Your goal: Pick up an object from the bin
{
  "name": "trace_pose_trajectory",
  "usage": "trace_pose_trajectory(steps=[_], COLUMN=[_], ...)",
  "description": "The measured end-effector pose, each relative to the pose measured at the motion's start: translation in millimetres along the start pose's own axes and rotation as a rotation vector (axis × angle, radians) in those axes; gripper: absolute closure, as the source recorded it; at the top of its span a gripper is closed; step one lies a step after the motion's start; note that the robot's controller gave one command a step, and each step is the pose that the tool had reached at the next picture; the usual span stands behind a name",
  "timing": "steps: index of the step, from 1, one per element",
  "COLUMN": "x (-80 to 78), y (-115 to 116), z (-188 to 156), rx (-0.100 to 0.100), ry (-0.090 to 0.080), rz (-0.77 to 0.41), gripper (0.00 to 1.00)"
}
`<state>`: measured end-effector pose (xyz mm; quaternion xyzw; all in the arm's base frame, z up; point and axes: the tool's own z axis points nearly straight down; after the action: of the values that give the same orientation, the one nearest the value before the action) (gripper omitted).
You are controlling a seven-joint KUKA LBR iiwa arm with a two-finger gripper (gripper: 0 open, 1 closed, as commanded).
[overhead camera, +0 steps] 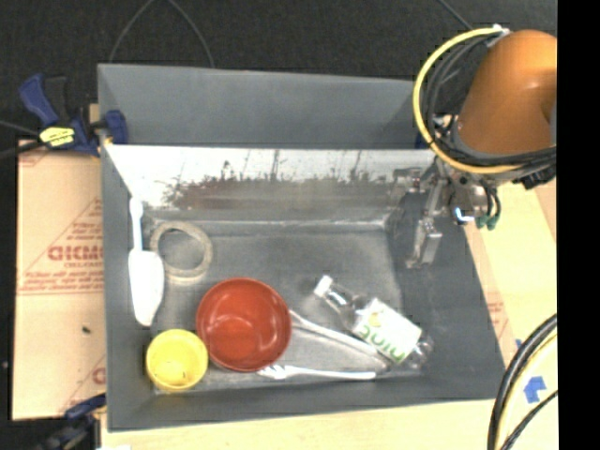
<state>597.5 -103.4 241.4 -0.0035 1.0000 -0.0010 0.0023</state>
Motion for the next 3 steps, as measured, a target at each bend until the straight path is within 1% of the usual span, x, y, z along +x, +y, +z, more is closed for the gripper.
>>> trace_pose_trajectory(steps=[1,2,3], x=[0.0,4.5,-5.2], y=[0.0,8.7,32.4], z=[0.0,21.0,49.4], rx=[0.000,0.000,-0.001], ry=[0.000,-0.003,-0.002], rz=[0.000,0.076,0.159], gripper=[0.00,0.00,0.00])
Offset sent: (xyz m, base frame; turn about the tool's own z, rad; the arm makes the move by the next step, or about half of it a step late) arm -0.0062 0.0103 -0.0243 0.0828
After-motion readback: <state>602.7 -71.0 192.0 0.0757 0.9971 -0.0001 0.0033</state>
